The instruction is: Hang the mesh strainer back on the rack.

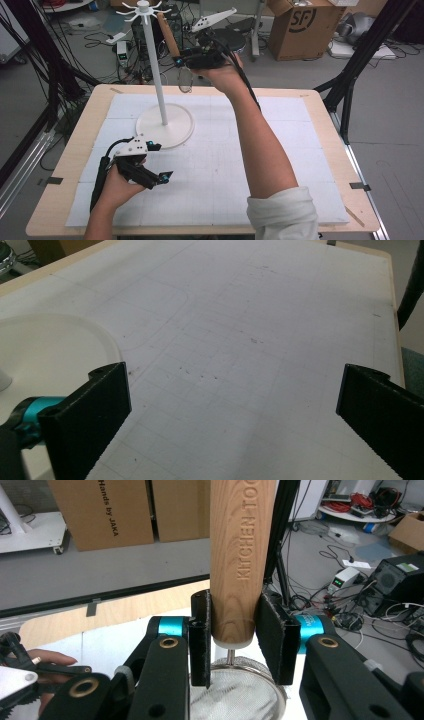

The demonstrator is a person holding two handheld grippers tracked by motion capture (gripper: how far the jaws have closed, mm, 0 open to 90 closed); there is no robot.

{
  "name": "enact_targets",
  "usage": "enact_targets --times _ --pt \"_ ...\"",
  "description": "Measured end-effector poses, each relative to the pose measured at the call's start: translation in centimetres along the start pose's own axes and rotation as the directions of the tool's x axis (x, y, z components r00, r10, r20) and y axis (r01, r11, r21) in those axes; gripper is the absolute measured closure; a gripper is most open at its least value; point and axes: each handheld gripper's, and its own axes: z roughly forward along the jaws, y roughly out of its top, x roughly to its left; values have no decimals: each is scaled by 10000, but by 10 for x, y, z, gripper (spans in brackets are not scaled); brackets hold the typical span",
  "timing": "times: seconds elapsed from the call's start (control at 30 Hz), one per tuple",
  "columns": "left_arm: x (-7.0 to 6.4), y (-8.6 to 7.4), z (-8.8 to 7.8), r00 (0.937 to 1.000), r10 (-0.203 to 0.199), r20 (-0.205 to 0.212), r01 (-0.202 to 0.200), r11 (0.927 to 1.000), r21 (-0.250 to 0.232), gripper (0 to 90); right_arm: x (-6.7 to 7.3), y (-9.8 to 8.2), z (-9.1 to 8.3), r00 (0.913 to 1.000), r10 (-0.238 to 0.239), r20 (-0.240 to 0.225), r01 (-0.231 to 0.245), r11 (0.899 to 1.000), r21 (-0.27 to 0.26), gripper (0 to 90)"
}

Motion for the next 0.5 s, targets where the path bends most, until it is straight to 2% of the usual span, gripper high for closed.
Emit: enact_targets --times 0.27,0.43,0.5 --pt "0 0 1 10000 18 -3 -18 10000 30 16 4 4 6 9998 134 134 -138 9993 337 678" --pt "-1 2 1 10000 67 13 -67 10000 -24 16 9 7 10 9996 -210 167 199 9979 614 660" --pt "-2 2 0 9999 106 32 -106 9999 -43 16 9 6 12 9998 -140 172 129 9982 585 681"
